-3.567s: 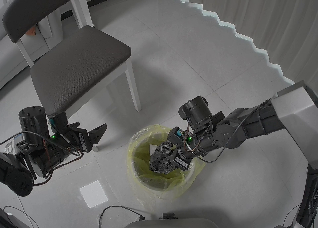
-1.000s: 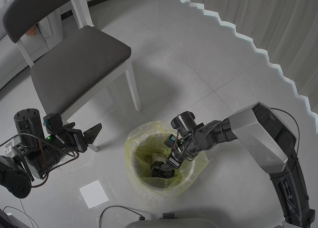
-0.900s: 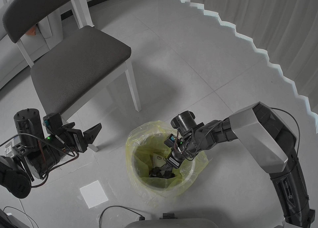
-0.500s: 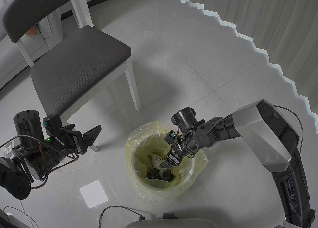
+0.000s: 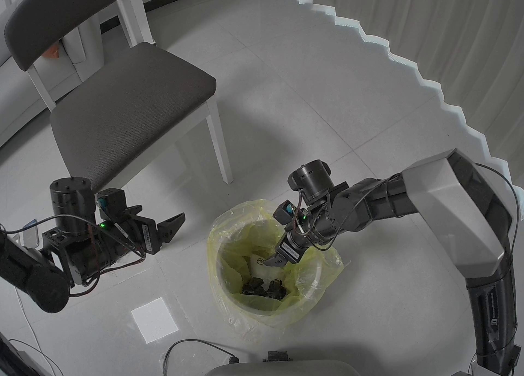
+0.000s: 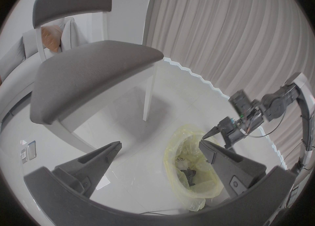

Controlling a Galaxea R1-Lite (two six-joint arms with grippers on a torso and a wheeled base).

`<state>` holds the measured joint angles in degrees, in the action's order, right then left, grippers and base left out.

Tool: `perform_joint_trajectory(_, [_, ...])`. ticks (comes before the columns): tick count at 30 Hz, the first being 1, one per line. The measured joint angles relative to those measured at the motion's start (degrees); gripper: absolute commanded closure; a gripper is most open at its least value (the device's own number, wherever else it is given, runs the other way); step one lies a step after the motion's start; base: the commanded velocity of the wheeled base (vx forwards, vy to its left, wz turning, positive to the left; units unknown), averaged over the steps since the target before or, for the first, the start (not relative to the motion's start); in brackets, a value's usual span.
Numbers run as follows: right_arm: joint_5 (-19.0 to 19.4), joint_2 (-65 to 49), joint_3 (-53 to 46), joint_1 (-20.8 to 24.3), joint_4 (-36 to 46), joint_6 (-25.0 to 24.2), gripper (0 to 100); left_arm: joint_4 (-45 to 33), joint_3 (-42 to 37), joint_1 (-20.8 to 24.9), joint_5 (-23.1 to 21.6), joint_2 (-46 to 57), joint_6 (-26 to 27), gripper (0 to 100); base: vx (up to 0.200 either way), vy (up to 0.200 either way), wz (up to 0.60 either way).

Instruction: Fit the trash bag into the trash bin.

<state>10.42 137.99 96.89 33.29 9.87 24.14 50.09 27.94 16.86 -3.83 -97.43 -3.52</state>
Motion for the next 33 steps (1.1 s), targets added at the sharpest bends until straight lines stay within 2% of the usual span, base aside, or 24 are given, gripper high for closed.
perform_joint_trajectory(9, [-0.22,-9.13,-7.17,-2.01,-0.35,0.0,0,-1.27,5.19,-0.79,-3.32,-9.57,0.0,0,0.0,0.0,0.0])
perform_joint_trajectory(17, [-0.35,-16.81,-11.39,-4.72,-0.62,0.22,0,-4.04,14.86,-1.73,-5.77,-19.27,0.05,0,0.0,0.0,0.0])
perform_joint_trajectory(25, [-0.41,-22.99,-17.04,-8.33,-3.47,1.39,0,-6.17,24.48,-2.56,-6.64,-27.99,-0.15,0,0.0,0.0,0.0])
perform_joint_trajectory(33, [-0.44,-25.47,-18.7,-10.12,-4.51,1.76,0,-9.36,31.95,-3.02,-6.99,-34.08,-0.35,0,0.0,0.0,0.0])
